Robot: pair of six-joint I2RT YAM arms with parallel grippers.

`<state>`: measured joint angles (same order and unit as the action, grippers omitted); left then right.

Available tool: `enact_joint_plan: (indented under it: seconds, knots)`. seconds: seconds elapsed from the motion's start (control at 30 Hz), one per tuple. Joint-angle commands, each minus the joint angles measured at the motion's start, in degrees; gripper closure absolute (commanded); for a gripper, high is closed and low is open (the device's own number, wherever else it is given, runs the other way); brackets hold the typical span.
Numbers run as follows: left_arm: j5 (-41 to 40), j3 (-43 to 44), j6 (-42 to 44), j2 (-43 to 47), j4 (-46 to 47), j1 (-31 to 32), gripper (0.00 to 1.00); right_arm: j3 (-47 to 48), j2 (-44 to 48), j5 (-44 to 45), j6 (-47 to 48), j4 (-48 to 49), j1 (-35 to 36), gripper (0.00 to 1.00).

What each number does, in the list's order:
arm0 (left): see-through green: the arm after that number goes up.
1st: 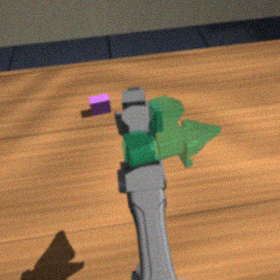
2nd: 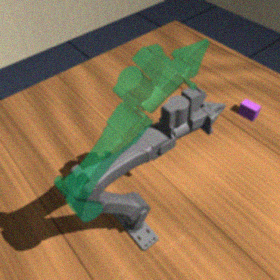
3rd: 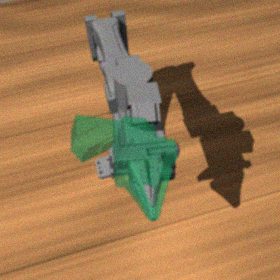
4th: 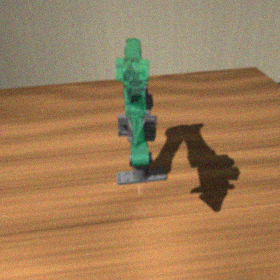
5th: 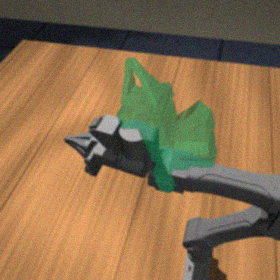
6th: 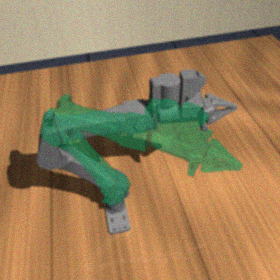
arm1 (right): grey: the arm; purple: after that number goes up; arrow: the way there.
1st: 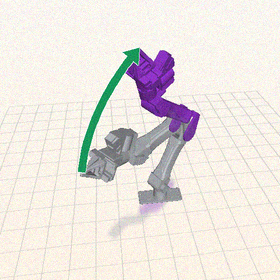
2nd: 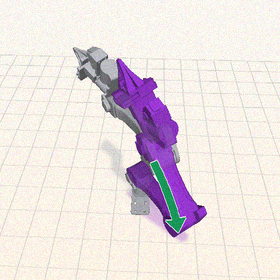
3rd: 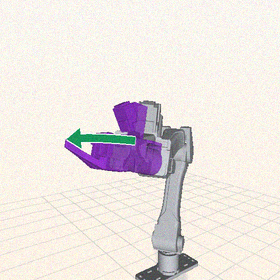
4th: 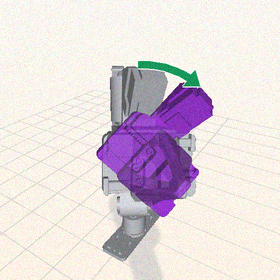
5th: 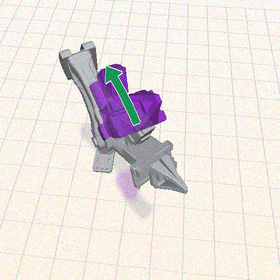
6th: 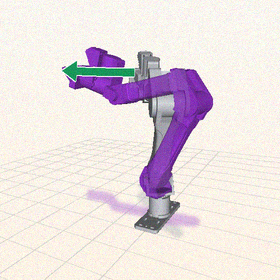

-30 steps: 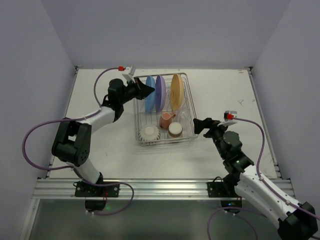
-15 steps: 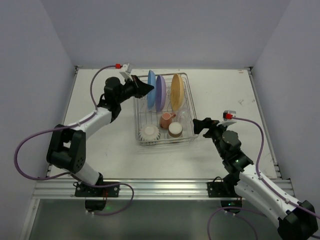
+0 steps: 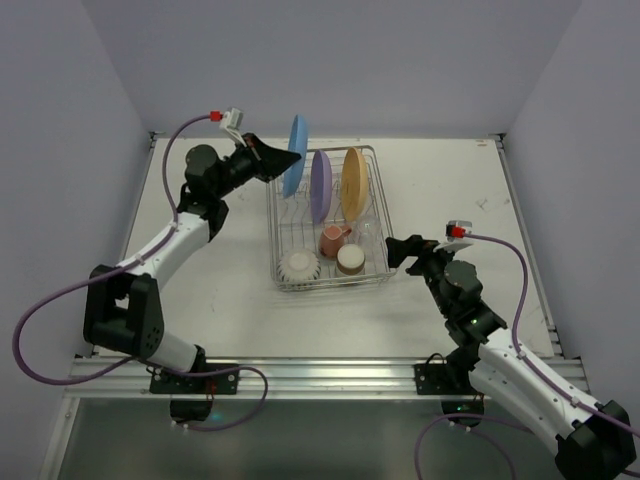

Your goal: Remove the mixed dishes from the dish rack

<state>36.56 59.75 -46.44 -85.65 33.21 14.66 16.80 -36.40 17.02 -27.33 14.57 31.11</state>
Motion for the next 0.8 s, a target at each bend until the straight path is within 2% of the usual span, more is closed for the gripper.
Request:
enact_joint_plan:
  seconds: [0.0, 0.23, 0.4, 0.53, 0.77]
  knots:
    - [1.9, 3.3, -0.2, 3.6, -0.6, -1.3, 1.0, 2.6, -0.7, 0.9, 0.6, 0.6, 0.2, 0.01]
    - [-5.5, 2.1, 9.8, 9.1, -12.1, -4.6, 1.0, 2.7, -1.0, 1.1, 0.6, 0.5, 0.1, 0.01]
    - [-13.2, -0.2, 13.4, 12.2, -17.3, -11.1, 1.0, 2.6, -1.0, 1.3, 0.5, 0.4, 0.2, 0.01]
    - [-20.7, 0.3, 15.7, 11.3, -24.9, -11.7, 1.0, 2.9, -1.7, 1.2, 0.5, 0.5, 0.1, 0.01]
    - [-31.7, -1.6, 18.1, 11.3, -28.8, -11.8, 1.0, 3.5, -2.4, 1.6, 0.4, -0.2, 0.1, 0.01]
